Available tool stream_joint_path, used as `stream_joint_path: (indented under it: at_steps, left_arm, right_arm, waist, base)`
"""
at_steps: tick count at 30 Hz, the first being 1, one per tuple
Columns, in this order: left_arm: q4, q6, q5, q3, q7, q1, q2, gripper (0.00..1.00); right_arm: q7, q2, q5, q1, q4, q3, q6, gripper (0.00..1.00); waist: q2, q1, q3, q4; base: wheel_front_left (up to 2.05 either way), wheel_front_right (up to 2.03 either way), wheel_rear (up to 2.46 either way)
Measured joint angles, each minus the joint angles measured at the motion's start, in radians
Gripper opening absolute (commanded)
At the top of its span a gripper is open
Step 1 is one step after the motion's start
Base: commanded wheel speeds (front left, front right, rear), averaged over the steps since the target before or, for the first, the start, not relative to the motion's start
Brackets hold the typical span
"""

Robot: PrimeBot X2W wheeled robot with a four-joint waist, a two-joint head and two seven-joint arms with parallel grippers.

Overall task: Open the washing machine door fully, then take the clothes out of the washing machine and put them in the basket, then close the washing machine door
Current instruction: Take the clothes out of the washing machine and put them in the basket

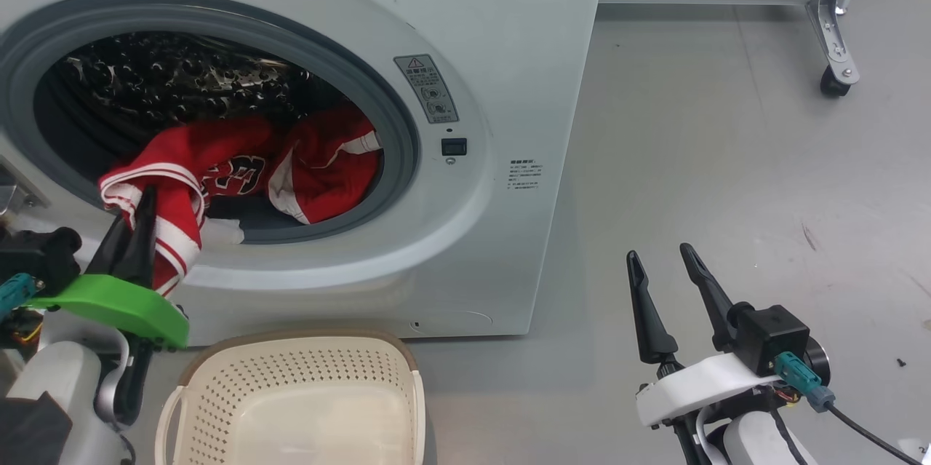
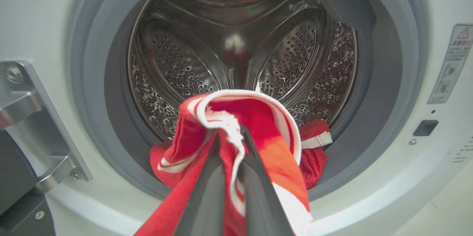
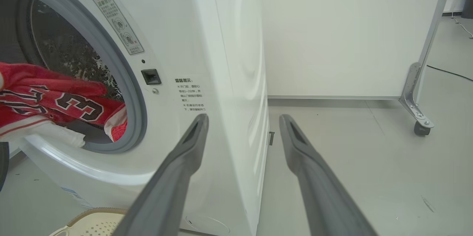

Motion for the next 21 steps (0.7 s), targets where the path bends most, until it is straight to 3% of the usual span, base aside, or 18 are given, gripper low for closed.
stream_joint_path:
  at_steps: [6,11,17,21]
  left_arm:
    - [-0.09,0.0,-0.003,0.054,-0.001,0.006,0.007,0.0]
    - [-0.228,0.0,-0.002,0.167,-0.003,0.007,0.004,0.0]
    - [-0.303,0.0,0.006,0.208,-0.004,0.038,-0.021,0.0]
    - [-0.282,0.0,0.003,0.17,-0.004,0.101,-0.023,0.0]
  right_arm:
    - [0.0,0.0,0.0,0.0,0.001,-0.008,0.008,1.0]
    - [0.0,0.0,0.0,0.001,0.001,-0.019,0.011,1.0]
    - [0.0,0.0,0.0,0.006,0.0,-0.026,0.011,1.0]
    - [0.0,0.0,-0.002,0.011,-0.001,-0.027,0.017,1.0]
  waist:
    - [0.0,0.0,-0.008,0.008]
    - [0.0,0.0,-0.011,0.013]
    - [0.0,0.0,-0.008,0.016]
    - [0.0,0.0,-0.002,0.018]
  base:
    - [0.0,0.0,0.0]
    - [0.0,0.0,0.0]
    - [0.0,0.0,0.0]
    - [0.0,0.0,0.0]
